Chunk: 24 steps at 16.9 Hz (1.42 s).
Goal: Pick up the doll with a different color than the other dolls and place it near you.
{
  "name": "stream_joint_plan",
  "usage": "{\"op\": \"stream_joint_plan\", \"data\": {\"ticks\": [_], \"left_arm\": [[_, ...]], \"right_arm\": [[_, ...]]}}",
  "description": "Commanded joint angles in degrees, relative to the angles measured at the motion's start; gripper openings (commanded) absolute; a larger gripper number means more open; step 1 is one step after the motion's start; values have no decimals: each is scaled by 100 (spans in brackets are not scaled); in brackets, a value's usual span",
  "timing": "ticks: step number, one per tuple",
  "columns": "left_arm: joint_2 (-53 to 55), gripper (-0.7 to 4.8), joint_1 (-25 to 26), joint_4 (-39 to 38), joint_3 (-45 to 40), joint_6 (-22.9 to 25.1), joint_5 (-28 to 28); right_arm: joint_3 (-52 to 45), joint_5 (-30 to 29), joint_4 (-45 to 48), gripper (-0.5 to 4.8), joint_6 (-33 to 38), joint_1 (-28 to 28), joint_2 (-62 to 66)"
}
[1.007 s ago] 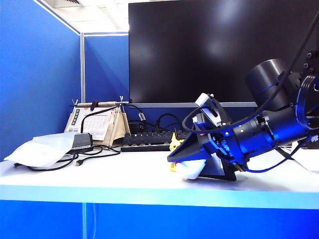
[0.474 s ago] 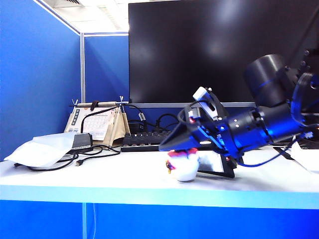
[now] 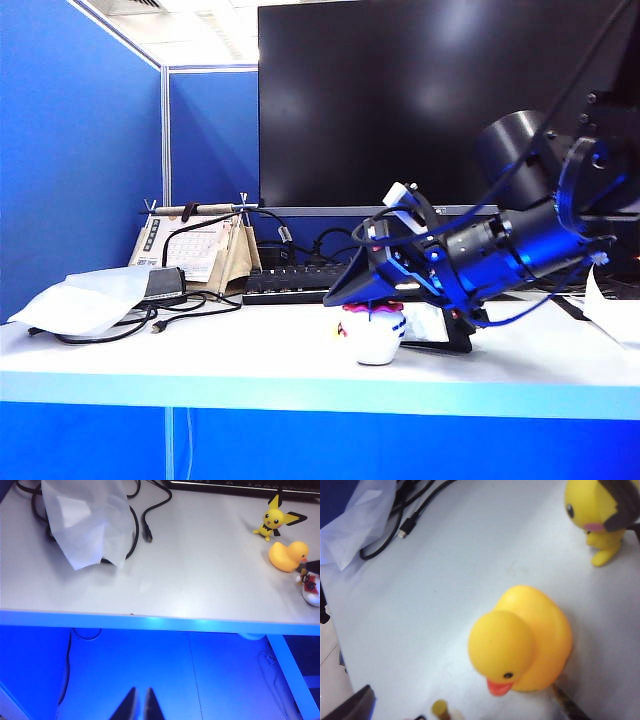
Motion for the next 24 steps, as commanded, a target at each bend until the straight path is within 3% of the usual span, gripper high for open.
{"op": "stream_joint_plan", "data": {"ticks": [1,7,8,9,10,11,13,17,19,24], "left_arm": [[-2,30,4,24,-9,4,-35],[-2,30,4,24,-7,7,-37],[-2,30,4,24,-7,4,-35],[-2,30,4,24,-9,4,-37],[-2,30,4,24,-7,7,-35],[-2,30,4,24,-9,4,-37],[-2,30,4,24,-7,4,-35],[-2,30,4,24,-7,7,-37],[-2,30,4,24,-7,4,-35],[-2,30,4,24,-7,4,-35]], "right_arm": [[361,44,-391,479,42,-170,-219],[496,-118,-925,475,42,-772,-811],[496,-393,-992,408,42,-874,-892],[496,-826,-1003,217,42,-981,-1032],[496,-994,-1001,129,37,-1036,-1163],[496,-1056,-1005,103,35,-1097,-1364],[494,-981,-1093,102,39,-1329,-2159],[313,-142,-2083,103,-409,-1591,-3403],[-282,782,-2538,103,-739,-1633,-4253],[-2328,2052,-2531,104,-435,-1635,-5917]]}}
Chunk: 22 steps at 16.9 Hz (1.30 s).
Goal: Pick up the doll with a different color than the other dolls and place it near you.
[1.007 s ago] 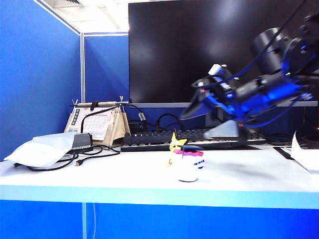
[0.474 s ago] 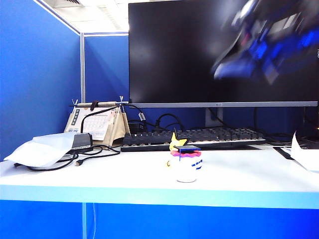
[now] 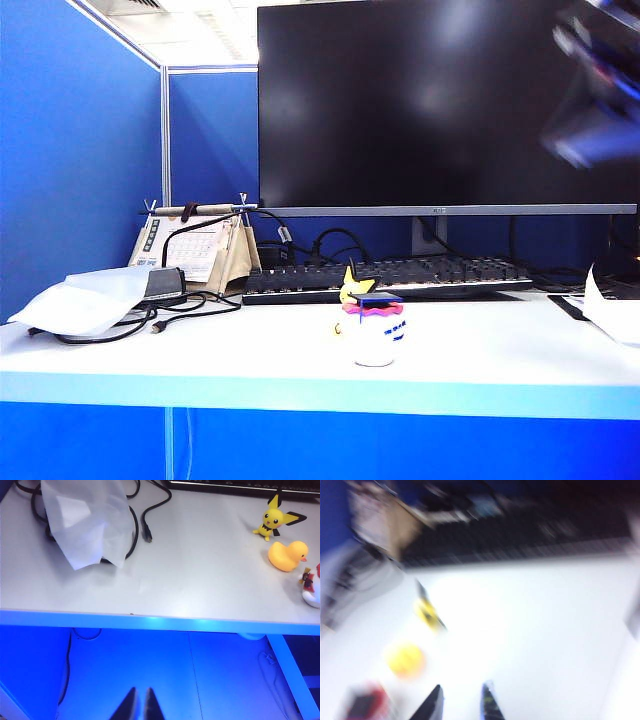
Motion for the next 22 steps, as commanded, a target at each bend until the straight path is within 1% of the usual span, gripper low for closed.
{"op": "stream_joint_plan", "data": {"ticks": [1,2,4,6,8,9,10,11,14,22], "left_arm": [[-2,30,4,24,-4,7,-33],[-2,30,4,24,-4,7,-33],[-2,30,4,24,-7,7,-33],[-2,30,4,24,-4,7,-33],[-2,30,4,24,-4,7,-33],[-2,30,4,24,-4,9,-33],[-2,30,4,24,-4,9,-35],[-2,30,4,24,-4,7,-33],[-2,30,4,24,-4,9,-35],[-2,30,4,24,-4,7,-33]], "right_arm": [[-990,645,85,105,374,-2,-800],[-1447,791,114,107,511,0,-1200],[-2107,804,120,107,745,-2,-1958],[-2514,905,-57,107,739,-2,-2664],[-2695,1266,-632,107,734,-2,-3237],[-2736,1580,-1270,107,734,-2,-3665],[-2736,1836,-1714,107,734,0,-4000],[-2736,1928,-1875,107,734,0,-4216],[-2736,1932,-1950,107,734,0,-4618],[-2734,1915,-1840,107,732,2,-4656]]}}
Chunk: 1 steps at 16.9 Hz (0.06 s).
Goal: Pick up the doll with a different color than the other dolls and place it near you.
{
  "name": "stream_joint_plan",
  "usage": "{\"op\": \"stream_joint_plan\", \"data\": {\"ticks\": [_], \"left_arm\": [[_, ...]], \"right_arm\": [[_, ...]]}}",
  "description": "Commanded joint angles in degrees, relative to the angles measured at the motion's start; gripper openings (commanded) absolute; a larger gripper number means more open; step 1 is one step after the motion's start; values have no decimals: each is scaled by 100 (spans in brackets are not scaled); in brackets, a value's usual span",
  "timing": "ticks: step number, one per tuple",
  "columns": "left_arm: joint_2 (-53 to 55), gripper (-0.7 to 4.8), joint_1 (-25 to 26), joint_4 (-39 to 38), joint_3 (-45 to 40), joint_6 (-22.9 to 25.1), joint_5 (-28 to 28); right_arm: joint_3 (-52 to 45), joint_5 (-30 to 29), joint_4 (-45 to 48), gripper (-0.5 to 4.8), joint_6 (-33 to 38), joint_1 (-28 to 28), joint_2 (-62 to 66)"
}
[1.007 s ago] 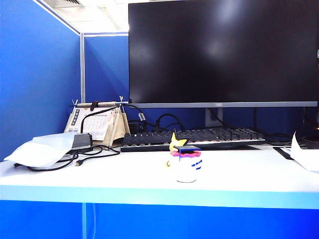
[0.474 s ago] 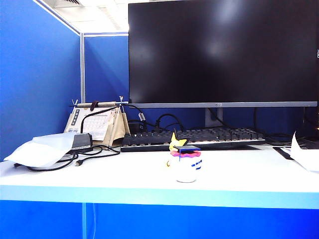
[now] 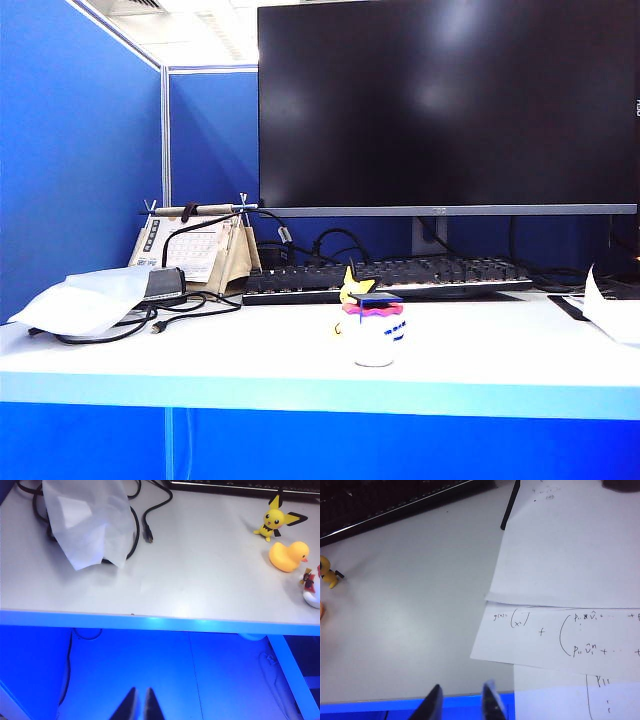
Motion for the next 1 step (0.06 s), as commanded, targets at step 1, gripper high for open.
{"op": "stream_joint_plan", "data": {"ticks": [1], "left_arm": [[-2,30,4,26,-7,4,-15]], "right_arm": [[-15,26,83,107,11,0,-4]]}}
